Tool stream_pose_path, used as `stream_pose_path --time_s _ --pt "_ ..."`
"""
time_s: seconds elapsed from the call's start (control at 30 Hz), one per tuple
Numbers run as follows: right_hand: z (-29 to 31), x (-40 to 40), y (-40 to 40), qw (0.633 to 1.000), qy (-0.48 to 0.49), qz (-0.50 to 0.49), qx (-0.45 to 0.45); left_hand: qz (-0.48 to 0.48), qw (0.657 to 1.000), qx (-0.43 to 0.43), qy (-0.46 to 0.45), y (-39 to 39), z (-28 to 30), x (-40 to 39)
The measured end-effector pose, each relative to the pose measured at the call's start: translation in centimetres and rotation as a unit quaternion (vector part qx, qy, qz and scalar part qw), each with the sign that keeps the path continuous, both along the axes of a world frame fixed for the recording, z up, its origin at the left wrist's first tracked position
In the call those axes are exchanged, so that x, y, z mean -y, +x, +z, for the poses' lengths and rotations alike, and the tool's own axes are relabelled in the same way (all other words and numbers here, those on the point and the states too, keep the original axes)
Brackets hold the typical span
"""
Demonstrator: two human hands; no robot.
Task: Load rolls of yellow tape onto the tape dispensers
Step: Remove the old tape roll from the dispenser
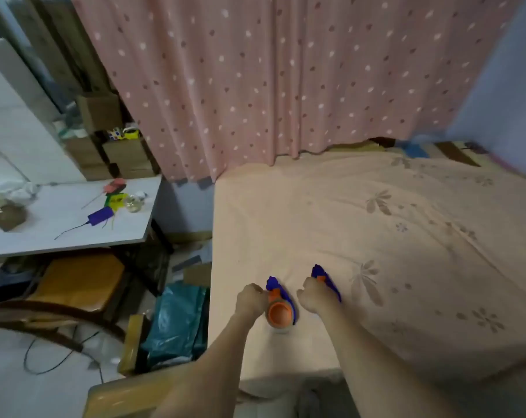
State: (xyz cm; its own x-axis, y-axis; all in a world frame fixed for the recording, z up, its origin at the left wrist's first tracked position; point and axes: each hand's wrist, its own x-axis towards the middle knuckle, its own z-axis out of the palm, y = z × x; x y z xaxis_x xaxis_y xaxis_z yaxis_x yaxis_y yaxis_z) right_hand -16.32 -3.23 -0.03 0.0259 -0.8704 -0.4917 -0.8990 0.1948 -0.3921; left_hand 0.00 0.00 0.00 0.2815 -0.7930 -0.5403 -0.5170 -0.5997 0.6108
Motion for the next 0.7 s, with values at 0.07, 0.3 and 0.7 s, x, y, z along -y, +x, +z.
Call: stream_pose_path --time_s 0.07,0.3,0.7 --pt "-1.1 0.4 0.2 1.000 0.013 -0.009 0.022 0.035 0.999 -0.027 0.021 0.3 -0.9 0.3" --pt "-4.8 2.6 1.9 0.997 0.071 0.004 0.038 0.123 0.982 -0.097 0.102 1.7 -3.8 1.4" --pt "-9.3 4.2 3.2 0.988 0.141 0.044 -0.044 0.088 0.948 -0.206 0.226 1.8 -7.8 3.9"
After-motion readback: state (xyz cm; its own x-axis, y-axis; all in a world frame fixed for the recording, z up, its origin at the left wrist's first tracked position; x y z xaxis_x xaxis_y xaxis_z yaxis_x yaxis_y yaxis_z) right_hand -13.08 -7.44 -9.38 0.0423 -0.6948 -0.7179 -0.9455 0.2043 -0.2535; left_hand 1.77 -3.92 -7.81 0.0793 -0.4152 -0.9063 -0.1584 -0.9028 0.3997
